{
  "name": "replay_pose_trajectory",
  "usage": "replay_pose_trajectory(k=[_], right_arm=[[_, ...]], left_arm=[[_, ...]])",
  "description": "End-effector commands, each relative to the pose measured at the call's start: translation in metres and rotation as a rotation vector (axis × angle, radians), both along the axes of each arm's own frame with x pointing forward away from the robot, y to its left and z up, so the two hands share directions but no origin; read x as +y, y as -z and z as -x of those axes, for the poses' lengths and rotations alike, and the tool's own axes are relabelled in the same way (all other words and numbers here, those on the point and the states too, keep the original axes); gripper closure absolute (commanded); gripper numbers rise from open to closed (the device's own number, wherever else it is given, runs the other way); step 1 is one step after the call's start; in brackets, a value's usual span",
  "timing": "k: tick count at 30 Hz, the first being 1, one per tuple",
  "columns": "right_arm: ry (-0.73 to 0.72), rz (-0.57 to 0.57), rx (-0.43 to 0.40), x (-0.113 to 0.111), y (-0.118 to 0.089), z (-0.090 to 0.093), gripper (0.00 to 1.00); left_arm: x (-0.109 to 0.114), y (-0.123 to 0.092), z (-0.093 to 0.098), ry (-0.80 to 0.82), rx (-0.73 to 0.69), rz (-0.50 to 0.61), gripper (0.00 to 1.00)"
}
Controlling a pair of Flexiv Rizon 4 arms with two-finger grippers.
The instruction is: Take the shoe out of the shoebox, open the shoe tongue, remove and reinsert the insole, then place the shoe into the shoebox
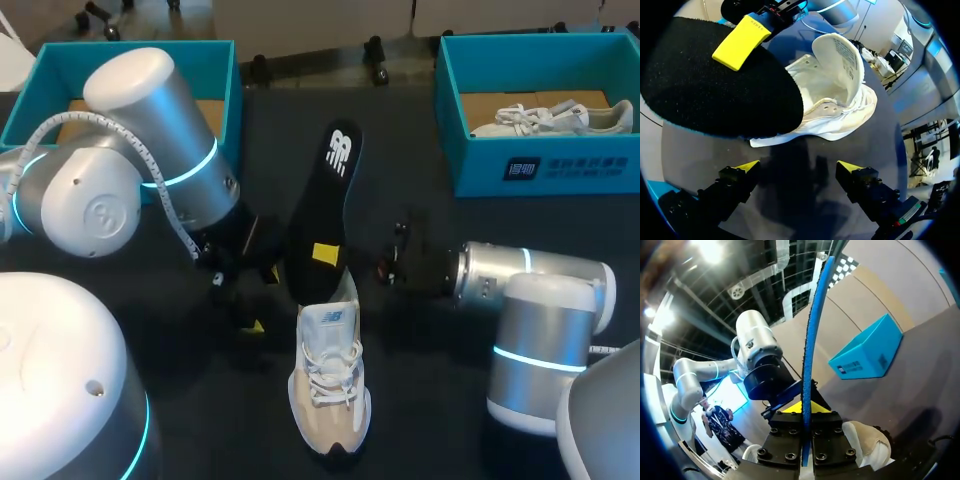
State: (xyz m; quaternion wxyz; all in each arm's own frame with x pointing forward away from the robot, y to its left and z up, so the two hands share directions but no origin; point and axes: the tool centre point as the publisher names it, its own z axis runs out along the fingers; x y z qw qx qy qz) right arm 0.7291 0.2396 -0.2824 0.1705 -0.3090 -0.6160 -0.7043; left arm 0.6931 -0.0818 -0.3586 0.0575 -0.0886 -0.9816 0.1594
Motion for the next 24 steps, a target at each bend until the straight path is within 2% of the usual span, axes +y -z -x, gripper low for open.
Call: replay_pose_trajectory(k=[1,15,24], right_arm=[[-0.001,-0.001,0.002,0.001,0.001,0.004,1.00],[0.007,-0.017,0.041,0.005,0.019,0.015,1.00],[0.014,-0.027,0.050,0.005,0.023,0.021,1.00]], left_arm=[[0.000,-0.001,0.000,0.000,0.000,-0.002,0.00],[0.000,-0.001,0.000,0.000,0.000,-0.002,0.00],[0.000,-0.001,0.000,0.000,0.000,-0.002,0.00]])
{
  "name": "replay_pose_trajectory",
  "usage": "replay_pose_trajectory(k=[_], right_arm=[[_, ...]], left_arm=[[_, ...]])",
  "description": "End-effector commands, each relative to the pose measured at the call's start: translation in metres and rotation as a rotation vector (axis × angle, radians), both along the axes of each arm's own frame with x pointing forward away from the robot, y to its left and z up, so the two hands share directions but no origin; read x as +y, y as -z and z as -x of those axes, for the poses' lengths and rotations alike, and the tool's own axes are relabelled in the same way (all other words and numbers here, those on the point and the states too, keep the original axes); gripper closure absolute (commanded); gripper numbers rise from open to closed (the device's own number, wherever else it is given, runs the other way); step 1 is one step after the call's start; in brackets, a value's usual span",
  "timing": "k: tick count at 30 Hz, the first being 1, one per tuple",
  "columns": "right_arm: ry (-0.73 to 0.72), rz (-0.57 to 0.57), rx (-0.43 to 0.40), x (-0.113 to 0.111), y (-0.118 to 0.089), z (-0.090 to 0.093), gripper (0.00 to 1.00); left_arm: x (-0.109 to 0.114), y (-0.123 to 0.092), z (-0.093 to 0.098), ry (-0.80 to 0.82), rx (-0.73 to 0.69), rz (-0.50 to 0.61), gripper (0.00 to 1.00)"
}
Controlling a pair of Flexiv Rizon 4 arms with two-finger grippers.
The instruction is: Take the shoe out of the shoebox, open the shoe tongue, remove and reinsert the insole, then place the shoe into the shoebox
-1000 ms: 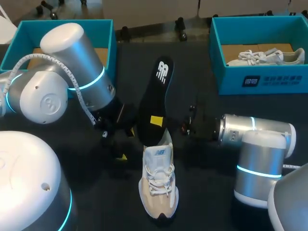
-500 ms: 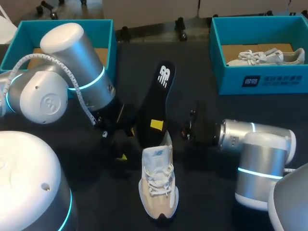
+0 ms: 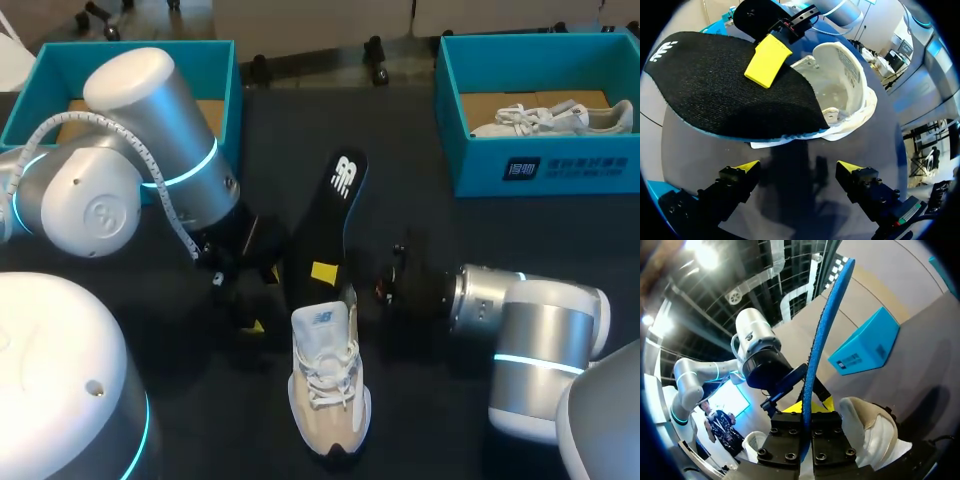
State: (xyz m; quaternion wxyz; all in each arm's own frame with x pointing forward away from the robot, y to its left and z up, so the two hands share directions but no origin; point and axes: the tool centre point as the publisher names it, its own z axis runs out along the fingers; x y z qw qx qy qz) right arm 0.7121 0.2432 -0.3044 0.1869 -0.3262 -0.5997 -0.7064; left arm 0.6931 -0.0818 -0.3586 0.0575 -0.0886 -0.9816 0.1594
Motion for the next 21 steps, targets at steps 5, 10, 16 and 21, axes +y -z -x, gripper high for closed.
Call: replay_pose_trajectory(k=[5,10,16,21], right_arm=[[0.005,0.001,0.009,0.003,0.003,0.008,1.00],[0.005,-0.005,0.014,0.006,0.007,0.010,1.00],[0.001,-0.007,0.002,0.006,0.003,0.006,1.00],[-0.010,0.004,-0.019,0.004,-0.007,-0.002,1.00]], left_arm=[[0.000,-0.001,0.000,0.000,0.000,-0.002,0.00],[0.000,-0.001,0.000,0.000,0.000,-0.002,0.00],[0.000,-0.001,0.000,0.000,0.000,-0.002,0.00],[0.000,-0.001,0.000,0.000,0.000,-0.002,0.00]])
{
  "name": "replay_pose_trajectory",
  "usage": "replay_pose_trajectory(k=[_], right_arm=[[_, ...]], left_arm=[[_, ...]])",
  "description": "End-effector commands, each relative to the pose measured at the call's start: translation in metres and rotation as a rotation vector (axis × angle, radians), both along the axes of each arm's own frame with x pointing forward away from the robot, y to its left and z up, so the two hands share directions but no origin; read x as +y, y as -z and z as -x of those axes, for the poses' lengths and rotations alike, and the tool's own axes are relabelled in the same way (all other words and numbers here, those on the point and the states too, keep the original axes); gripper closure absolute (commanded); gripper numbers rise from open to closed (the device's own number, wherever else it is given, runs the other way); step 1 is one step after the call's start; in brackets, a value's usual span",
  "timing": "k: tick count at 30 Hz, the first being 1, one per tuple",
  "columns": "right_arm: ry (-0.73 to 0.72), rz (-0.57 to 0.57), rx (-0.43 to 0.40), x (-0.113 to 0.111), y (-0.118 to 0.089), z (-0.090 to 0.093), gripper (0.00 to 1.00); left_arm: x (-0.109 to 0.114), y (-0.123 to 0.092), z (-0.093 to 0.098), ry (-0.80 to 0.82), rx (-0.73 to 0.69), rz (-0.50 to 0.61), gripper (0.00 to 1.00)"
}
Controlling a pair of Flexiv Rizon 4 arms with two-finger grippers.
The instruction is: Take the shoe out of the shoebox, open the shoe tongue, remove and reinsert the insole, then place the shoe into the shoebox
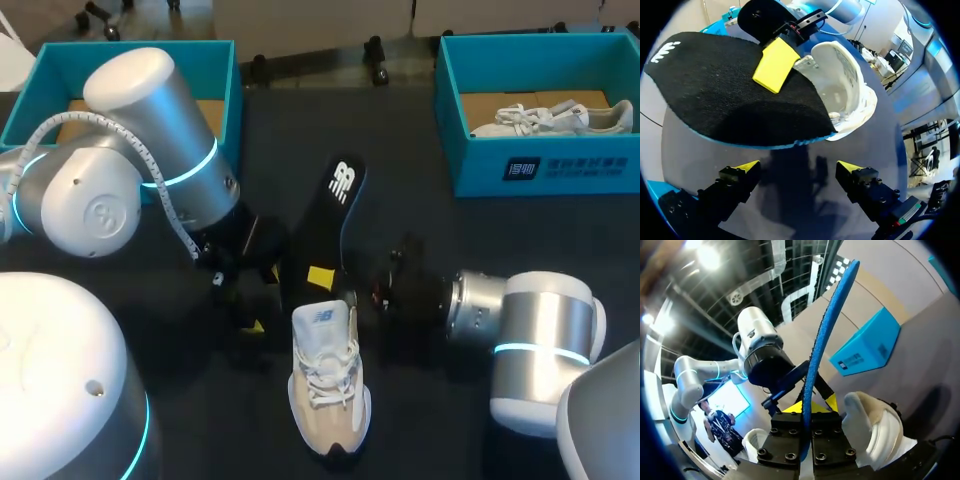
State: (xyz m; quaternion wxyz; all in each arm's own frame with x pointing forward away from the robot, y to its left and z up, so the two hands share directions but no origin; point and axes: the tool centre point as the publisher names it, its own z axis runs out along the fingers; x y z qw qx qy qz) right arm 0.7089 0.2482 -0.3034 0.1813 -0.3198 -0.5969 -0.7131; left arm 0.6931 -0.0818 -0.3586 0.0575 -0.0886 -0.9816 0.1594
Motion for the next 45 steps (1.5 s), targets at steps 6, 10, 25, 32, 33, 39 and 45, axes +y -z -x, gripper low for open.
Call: replay_pose_trajectory(k=[6,10,25,32,33,39,45], right_arm=[[-0.024,0.031,-0.009,-0.008,-0.016,-0.015,1.00],[-0.029,0.041,-0.011,-0.012,-0.020,-0.020,1.00],[-0.073,0.070,0.003,-0.020,-0.019,-0.044,1.00],[-0.097,0.075,0.007,-0.022,-0.010,-0.047,1.00],[-0.099,0.074,0.003,-0.023,-0.009,-0.046,1.00],[-0.099,0.067,-0.025,-0.026,-0.006,-0.042,1.00],[-0.105,0.066,-0.041,-0.025,-0.004,-0.042,1.00]], left_arm=[[0.000,-0.001,0.000,0.000,0.000,-0.002,0.00],[0.000,-0.001,0.000,0.000,0.000,-0.002,0.00],[0.000,-0.001,0.000,0.000,0.000,-0.002,0.00],[0.000,-0.001,0.000,0.000,0.000,-0.002,0.00],[0.000,-0.001,0.000,0.000,0.000,-0.002,0.00],[0.000,-0.001,0.000,0.000,0.000,-0.002,0.00],[0.000,-0.001,0.000,0.000,0.000,-0.002,0.00]])
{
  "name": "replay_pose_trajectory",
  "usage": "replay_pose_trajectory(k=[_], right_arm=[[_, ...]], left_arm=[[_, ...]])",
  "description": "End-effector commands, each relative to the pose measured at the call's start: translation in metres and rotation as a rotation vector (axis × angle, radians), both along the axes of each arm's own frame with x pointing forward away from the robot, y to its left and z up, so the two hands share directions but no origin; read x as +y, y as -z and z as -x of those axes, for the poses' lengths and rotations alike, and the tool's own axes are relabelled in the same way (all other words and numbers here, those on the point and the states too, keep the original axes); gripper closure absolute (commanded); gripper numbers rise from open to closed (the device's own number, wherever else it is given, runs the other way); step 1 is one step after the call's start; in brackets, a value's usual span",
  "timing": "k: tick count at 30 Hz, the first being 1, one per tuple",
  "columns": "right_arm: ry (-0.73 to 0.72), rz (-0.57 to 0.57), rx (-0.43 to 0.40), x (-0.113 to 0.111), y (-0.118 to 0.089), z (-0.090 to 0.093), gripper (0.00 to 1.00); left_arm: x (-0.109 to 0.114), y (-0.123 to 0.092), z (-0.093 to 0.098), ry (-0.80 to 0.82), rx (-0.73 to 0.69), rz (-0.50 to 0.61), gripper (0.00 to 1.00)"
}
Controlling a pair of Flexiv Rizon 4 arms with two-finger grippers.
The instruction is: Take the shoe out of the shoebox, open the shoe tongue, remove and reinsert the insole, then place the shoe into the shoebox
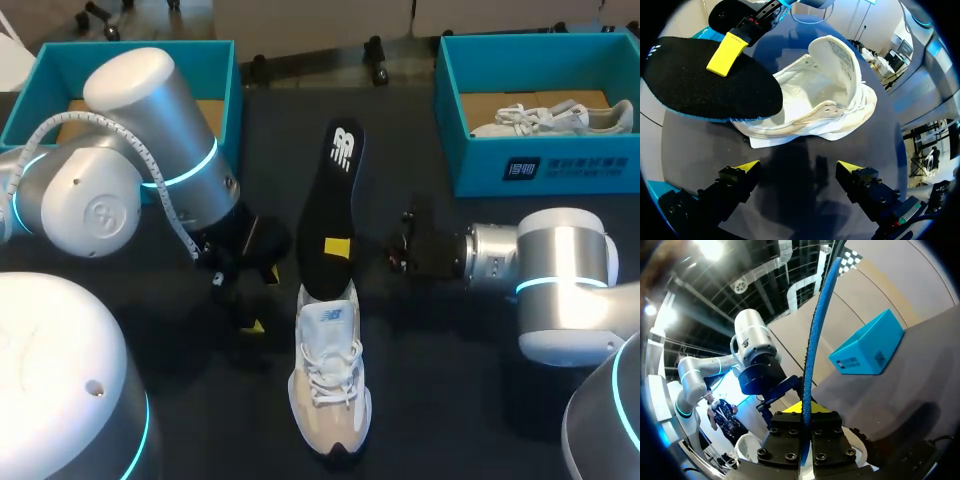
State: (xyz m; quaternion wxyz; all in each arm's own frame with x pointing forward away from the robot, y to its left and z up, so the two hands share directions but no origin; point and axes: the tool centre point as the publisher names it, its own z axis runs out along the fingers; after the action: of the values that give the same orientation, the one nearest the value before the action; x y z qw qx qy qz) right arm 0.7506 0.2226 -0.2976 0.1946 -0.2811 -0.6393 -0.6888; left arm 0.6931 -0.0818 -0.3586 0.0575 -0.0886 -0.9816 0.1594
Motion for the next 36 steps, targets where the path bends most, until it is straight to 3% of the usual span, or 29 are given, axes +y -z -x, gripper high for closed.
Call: replay_pose_trajectory(k=[1,14,36], right_arm=[[-0.005,-0.001,-0.004,0.001,0.002,0.000,1.00],[0.015,0.024,0.000,-0.001,0.013,-0.007,1.00],[0.010,0.034,0.047,0.001,0.029,0.010,1.00]], left_arm=[[0.000,-0.001,0.000,0.000,0.000,-0.002,0.00],[0.000,-0.001,0.000,0.000,0.000,-0.002,0.00],[0.000,-0.001,0.000,0.000,0.000,-0.002,0.00]])
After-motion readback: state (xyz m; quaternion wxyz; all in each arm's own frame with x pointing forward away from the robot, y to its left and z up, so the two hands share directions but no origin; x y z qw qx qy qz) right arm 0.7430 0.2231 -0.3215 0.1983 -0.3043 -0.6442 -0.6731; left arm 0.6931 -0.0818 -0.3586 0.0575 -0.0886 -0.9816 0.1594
